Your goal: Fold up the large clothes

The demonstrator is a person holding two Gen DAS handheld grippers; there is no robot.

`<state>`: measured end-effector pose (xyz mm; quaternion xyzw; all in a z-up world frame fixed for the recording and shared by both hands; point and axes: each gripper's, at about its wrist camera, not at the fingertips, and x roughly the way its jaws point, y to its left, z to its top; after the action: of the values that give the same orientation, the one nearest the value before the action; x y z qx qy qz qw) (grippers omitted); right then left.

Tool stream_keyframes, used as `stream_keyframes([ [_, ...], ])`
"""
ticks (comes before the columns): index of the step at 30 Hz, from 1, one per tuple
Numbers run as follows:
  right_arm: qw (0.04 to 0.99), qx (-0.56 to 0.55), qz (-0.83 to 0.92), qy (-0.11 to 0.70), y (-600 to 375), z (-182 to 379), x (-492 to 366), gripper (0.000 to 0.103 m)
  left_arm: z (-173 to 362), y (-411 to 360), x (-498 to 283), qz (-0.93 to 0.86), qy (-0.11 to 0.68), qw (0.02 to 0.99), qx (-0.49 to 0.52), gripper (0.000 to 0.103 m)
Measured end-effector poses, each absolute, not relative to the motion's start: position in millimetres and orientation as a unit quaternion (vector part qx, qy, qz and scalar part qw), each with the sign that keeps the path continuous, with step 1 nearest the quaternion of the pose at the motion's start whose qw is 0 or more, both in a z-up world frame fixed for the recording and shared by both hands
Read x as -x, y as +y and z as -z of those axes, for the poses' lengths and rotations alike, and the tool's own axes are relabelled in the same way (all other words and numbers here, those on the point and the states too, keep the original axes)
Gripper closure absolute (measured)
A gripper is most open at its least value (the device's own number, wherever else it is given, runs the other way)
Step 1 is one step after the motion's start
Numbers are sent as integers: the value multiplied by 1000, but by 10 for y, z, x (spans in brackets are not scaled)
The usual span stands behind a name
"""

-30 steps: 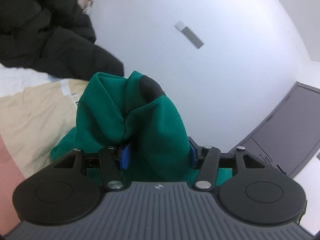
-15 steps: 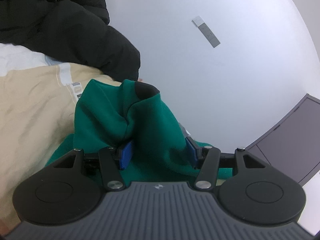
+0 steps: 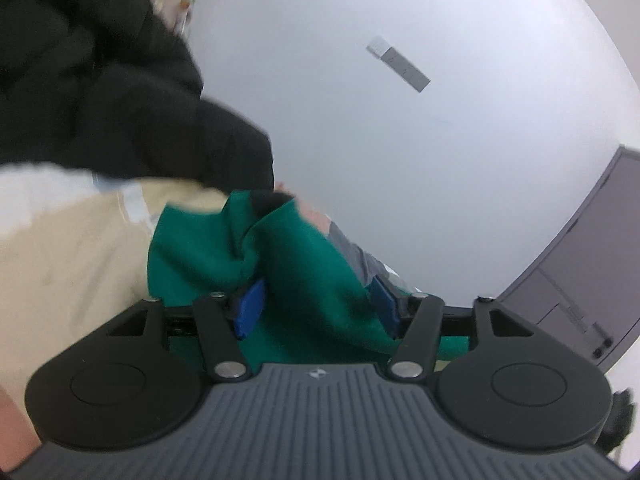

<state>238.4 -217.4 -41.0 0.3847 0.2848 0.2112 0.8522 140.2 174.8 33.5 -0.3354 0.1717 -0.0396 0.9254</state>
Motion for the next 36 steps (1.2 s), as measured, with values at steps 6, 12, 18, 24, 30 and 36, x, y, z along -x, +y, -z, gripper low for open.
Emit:
stream_keyframes([
  [6,892,-318,-194,257,-2226,131,-2031,23,-645,1602,-1196,40,143,952,270,33],
  [12,930,-196,-189,247,-2061,-3,-1841,23,-695,1365,-1237,64,170,959,217,32],
  [18,956,-51,-176,231,-1595,111,-2016,25,-302,1224,-1497,40,244,952,181,32],
  [24,956,-41,-166,236,-1430,304,-2326,25,-139,1127,-1617,36,260,955,139,31],
  [30,945,-78,-176,263,-1539,427,-2359,24,-17,1172,-1672,43,272,947,164,31],
  [36,940,-112,-169,273,-1593,291,-2189,24,-128,1322,-1464,49,257,937,230,26],
])
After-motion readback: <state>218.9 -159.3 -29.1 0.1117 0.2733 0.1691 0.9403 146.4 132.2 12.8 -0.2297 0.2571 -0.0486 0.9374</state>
